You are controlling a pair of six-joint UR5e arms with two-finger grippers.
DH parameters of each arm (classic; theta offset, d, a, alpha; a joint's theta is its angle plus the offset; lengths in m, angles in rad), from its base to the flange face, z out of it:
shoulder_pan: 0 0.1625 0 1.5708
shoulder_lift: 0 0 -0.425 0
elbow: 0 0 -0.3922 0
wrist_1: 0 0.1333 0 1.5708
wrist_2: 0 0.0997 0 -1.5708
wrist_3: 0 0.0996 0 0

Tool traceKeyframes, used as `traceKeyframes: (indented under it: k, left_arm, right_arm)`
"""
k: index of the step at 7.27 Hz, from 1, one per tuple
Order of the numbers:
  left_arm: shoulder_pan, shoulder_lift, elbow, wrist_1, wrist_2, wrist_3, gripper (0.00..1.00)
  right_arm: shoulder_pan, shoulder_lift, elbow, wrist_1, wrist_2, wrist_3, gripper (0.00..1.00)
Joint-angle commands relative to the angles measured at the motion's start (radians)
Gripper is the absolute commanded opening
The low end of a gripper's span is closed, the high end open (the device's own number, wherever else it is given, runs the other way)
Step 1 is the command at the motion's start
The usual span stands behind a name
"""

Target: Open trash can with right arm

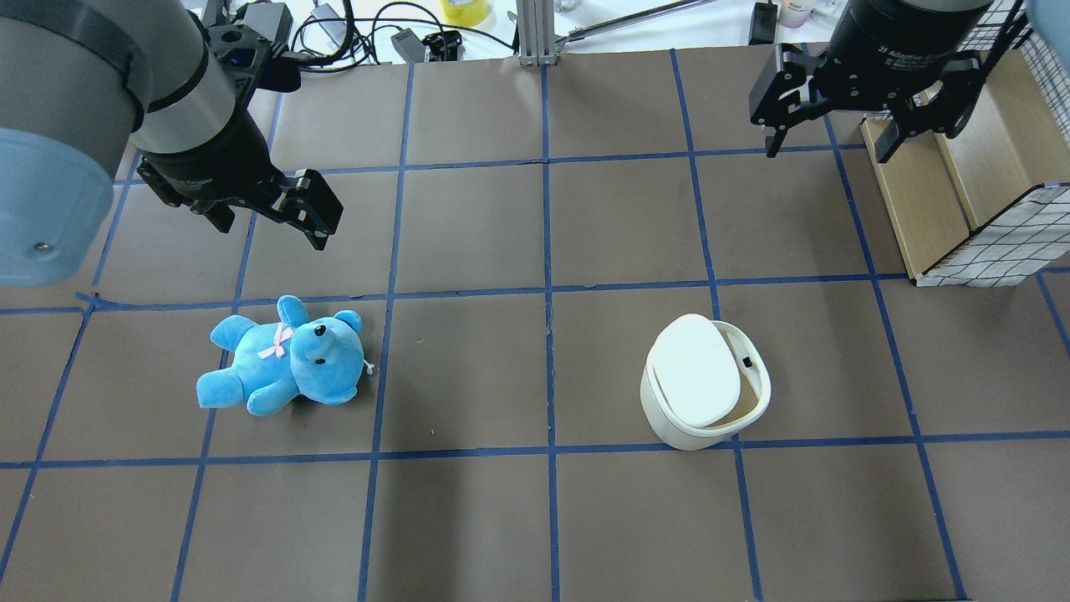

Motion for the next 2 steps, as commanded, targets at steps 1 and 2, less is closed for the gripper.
traceKeyframes:
  k: [1,2]
  left_arm:
    - [0.0,0.0,0.0,0.0,0.0,0.0,1.0]
    - [0.0,0.0,0.0,0.0,0.0,0.0,1.0]
  right_arm:
    - [0.0,0.0,0.0,0.0,0.0,0.0,1.0]
    - [0.0,0.0,0.003,0.002,0.0,0.0,1.0]
